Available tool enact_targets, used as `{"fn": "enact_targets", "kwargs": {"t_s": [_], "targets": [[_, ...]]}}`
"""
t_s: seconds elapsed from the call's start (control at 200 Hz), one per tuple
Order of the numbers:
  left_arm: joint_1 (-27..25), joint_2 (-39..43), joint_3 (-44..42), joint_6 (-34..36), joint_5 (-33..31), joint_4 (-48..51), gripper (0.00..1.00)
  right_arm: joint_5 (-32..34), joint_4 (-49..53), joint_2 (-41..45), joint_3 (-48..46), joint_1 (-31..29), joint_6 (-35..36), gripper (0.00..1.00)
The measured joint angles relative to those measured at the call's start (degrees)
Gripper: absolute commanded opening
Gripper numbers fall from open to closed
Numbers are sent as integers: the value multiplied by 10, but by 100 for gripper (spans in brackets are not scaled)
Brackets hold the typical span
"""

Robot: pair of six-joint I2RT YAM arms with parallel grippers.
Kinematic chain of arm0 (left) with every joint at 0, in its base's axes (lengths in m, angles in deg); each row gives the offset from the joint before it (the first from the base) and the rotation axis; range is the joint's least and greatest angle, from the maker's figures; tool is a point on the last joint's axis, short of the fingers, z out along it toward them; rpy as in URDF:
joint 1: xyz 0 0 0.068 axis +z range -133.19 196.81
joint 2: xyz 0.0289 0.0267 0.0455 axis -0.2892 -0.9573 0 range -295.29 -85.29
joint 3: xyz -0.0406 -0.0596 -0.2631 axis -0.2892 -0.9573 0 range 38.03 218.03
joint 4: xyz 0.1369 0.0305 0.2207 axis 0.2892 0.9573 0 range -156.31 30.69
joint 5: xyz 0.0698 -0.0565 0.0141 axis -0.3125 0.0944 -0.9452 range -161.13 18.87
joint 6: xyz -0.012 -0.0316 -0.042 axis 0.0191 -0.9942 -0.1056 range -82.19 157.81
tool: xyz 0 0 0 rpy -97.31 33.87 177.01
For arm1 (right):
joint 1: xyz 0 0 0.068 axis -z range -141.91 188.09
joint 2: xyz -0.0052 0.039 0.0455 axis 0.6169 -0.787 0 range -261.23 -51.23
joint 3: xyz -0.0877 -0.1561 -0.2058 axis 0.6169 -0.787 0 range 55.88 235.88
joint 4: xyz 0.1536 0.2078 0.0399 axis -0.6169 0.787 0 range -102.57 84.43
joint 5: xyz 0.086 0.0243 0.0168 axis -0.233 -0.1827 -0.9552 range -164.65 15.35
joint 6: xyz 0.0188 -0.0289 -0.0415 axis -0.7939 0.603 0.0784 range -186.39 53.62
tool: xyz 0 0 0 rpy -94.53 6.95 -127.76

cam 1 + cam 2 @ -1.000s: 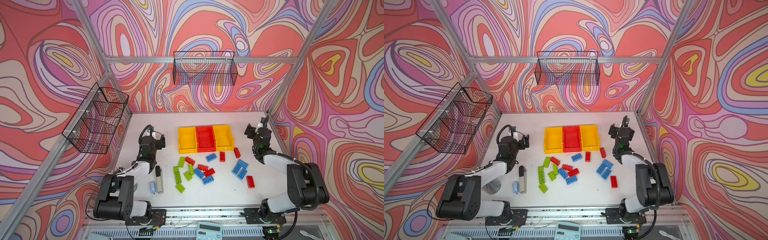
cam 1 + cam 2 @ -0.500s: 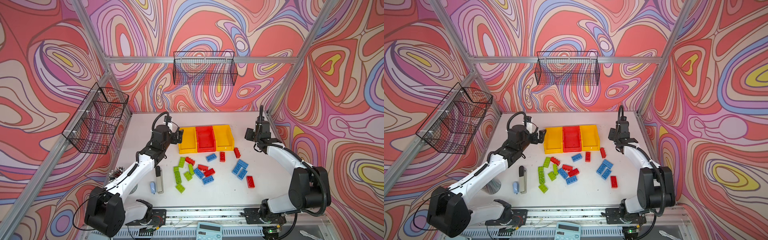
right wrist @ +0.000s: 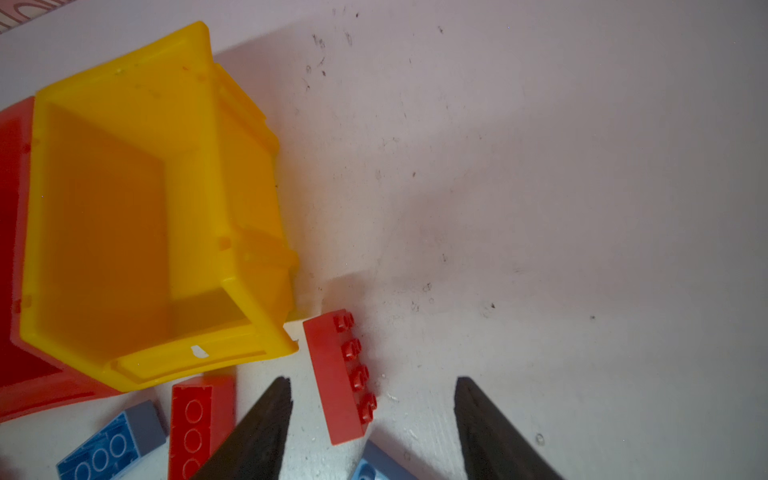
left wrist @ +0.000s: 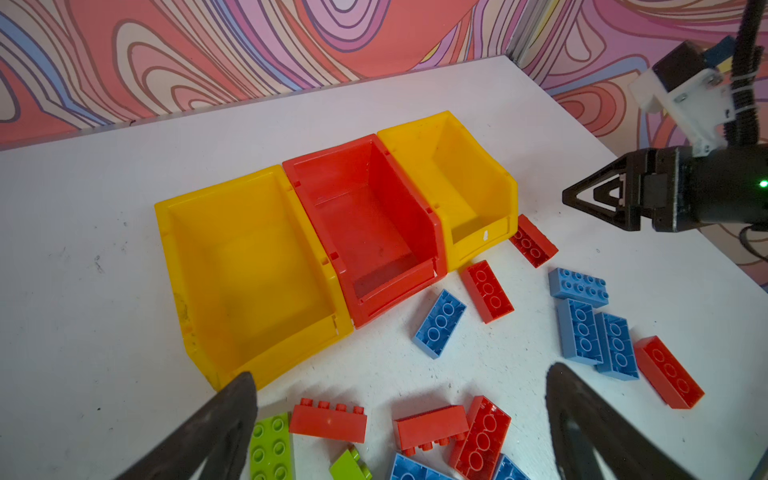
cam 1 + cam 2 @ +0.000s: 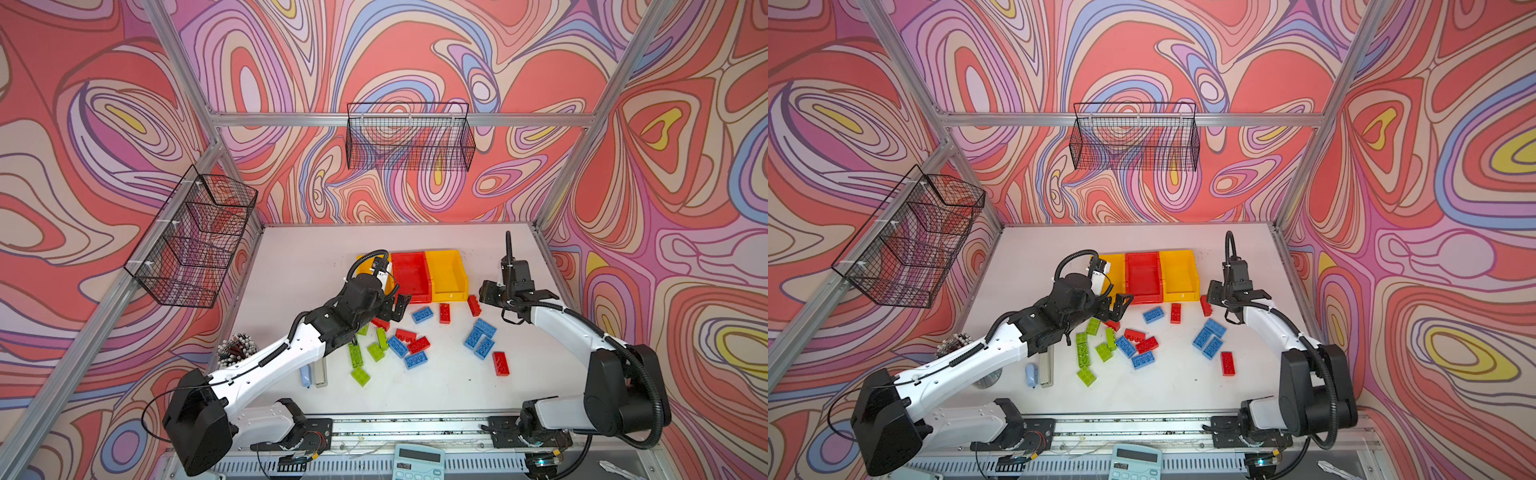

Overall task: Sort the legos into containers by color
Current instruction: 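Reach the right gripper to a red brick while the left arm nears the bins, then close the right gripper on the red brick and lift it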

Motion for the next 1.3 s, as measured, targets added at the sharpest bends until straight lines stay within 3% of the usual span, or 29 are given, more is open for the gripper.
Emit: {"fn": "enact_targets", "kwargs": {"t_s": [0.326,0.681,1.302], "targets": [[0,0,37,-15,1,19,100,-22,-2,-59,0,-7,-6,63],[0,1,37,-27,4,29,100,-27,-13,-128,19,-12,-1,54],[0,31,43,-46,-8,61,100,-26,-11,-164,58,-12,19,39]]}}
